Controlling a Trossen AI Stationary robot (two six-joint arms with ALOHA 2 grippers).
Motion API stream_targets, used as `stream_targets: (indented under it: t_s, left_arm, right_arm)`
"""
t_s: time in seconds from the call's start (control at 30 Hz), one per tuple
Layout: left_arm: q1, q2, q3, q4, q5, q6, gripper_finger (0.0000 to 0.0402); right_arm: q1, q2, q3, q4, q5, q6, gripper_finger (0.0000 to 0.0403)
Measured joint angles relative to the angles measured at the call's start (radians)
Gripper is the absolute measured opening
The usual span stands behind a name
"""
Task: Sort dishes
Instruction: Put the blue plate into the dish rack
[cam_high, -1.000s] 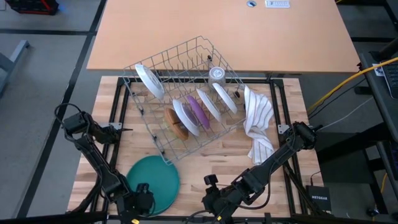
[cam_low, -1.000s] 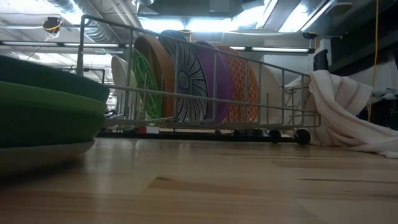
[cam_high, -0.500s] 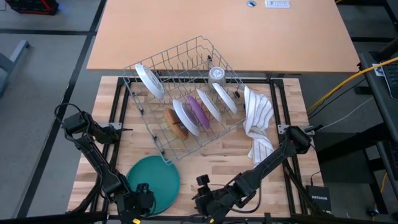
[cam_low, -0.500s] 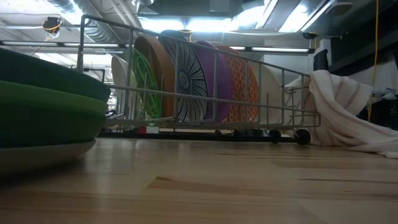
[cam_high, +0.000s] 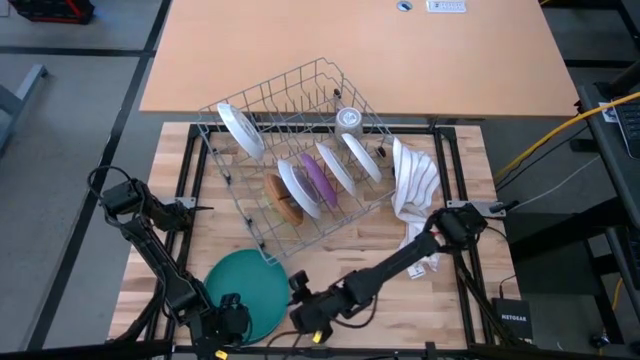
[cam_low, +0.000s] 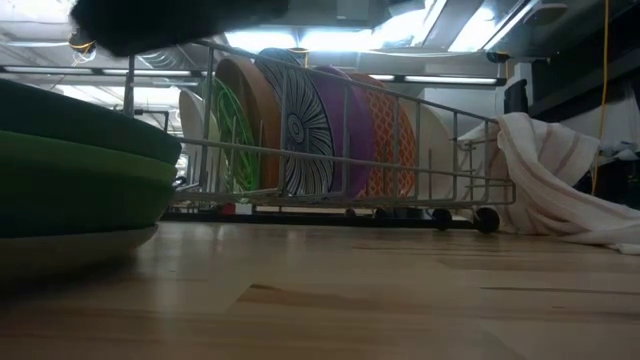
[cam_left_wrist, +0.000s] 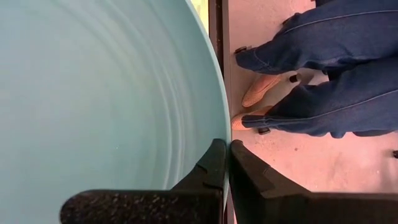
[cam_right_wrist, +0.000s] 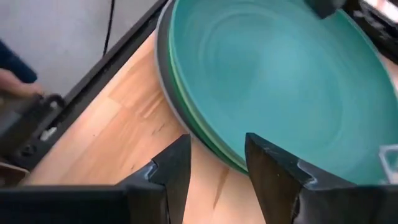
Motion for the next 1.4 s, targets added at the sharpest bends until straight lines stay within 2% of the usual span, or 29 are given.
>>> stream_targets:
  t_s: [0.13, 0.47, 0.87, 1.2, 1.4]
  left_arm:
    - [0.000, 0.000, 0.000, 0.000, 0.000, -0.003, 0.0000]
    - [0.000, 0.000, 0.000, 0.002, 0.000, -0.003, 0.0000]
    - [0.000, 0.000, 0.001, 0.007, 0.000, -0.005, 0.0000]
    - [0.000, 0.000, 0.001, 0.008, 0.000, -0.010, 0.0001]
    - [-0.001, -0.001, 0.001, 0.009, 0.000, -0.015, 0.0001]
  right_arm:
    - [-0.016, 0.021, 0.000, 0.013, -0.050, -0.089, 0.0156]
    - [-0.042, 0.025, 0.000, 0.029, -0.032, -0.271, 0.0156]
    - [-0.086, 0.027, 0.000, 0.026, -0.118, -0.350, 0.0154]
    - [-0.098, 0.028, 0.000, 0.001, -0.170, -0.356, 0.0078]
    - [-0.100, 0.046, 0.002, 0.005, -0.167, -0.360, 0.0059]
